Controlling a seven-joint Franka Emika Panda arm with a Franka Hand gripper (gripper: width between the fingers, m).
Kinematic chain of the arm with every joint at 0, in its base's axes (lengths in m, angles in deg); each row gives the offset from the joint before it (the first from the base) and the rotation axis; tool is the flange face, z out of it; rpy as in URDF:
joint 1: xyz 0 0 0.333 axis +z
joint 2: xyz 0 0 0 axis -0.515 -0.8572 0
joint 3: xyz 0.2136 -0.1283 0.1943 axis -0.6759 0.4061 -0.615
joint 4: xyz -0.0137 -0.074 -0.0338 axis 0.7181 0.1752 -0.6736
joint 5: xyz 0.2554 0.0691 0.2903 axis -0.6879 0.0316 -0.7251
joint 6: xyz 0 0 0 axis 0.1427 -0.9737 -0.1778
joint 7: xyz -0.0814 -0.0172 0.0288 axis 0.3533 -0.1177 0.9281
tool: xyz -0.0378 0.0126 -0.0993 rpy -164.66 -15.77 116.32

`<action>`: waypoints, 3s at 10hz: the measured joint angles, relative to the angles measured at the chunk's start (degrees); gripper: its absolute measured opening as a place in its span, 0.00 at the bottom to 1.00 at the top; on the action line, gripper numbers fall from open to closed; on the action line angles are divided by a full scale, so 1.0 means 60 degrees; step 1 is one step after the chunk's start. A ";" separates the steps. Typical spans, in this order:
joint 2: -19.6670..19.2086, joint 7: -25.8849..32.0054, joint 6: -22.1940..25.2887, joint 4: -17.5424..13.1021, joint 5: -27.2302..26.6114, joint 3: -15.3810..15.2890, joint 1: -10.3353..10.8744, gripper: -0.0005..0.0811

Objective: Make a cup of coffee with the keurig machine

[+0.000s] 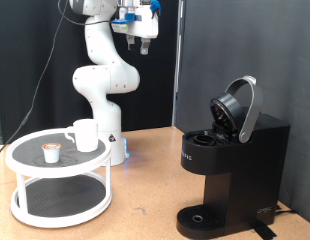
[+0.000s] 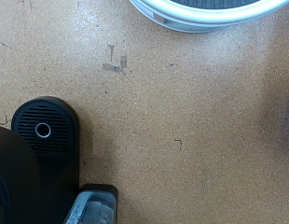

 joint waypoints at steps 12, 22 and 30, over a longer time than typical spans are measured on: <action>0.0114 0.1809 0.0007 -0.0031 0.0748 0.1959 -0.0720 0.91; -0.1056 0.3093 -0.0827 -0.0468 0.1646 0.3612 -0.1010 0.91; -0.1248 0.3363 -0.0833 -0.0461 0.1698 0.3784 -0.1013 0.91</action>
